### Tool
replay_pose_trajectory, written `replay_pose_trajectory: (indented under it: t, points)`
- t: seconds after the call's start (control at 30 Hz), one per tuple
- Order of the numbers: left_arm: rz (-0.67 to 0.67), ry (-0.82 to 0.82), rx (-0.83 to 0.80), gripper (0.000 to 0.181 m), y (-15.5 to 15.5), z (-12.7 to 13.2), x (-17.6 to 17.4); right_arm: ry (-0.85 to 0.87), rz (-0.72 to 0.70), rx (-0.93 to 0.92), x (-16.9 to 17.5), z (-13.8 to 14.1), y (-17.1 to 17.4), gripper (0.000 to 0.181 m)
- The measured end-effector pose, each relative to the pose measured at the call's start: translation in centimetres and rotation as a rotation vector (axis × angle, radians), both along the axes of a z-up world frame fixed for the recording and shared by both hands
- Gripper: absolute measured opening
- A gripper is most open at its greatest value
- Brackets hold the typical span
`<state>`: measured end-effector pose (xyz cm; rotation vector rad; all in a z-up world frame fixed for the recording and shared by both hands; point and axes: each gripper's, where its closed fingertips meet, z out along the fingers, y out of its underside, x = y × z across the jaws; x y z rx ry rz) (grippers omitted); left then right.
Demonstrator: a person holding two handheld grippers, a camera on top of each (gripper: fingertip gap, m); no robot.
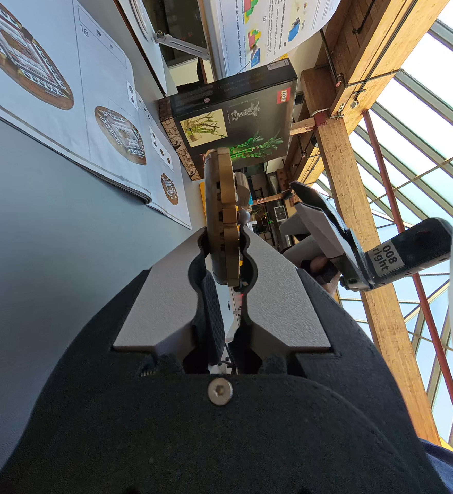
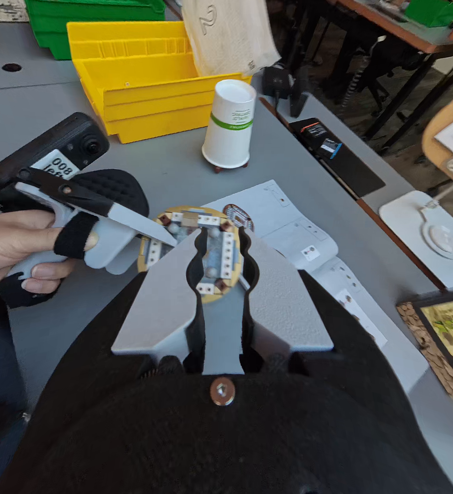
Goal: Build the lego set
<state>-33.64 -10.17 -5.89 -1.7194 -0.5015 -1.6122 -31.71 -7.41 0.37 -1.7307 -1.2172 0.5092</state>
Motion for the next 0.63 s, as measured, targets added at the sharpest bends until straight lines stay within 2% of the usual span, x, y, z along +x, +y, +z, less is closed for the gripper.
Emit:
replay_pose_trajectory:
  t: [0.07,0.17,0.23,0.3,0.47,0.57,0.63]
  points:
    - [0.014,-0.011,-0.005,0.019,0.1,-0.1,-0.8,0.001,-0.134,0.063,4.5,1.8,2.3,0.024]
    - [0.029,-0.025,-0.006,0.019,0.3,-0.2,-1.7,-0.014,-0.403,0.17,13.9,3.0,5.9,0.024]
    - [0.043,-0.031,-0.007,0.019,0.4,-0.3,-2.2,0.002,-0.521,0.178,19.1,1.9,6.7,0.024]
    - [0.046,-0.036,-0.013,0.019,0.6,-0.5,-2.5,0.058,-0.602,0.201,22.7,0.1,7.0,0.027]
    - [0.058,-0.025,-0.027,0.019,0.7,-0.8,-2.7,0.229,-0.746,0.222,26.7,-4.7,6.9,0.035]
    - [0.06,-0.013,-0.021,0.019,0.7,-0.3,-2.6,0.269,-0.812,0.346,28.2,-5.4,6.5,0.035]
    - [0.056,-0.001,-0.016,0.019,0.7,-0.1,-2.5,0.256,-0.837,0.419,28.8,-4.4,6.3,0.036]
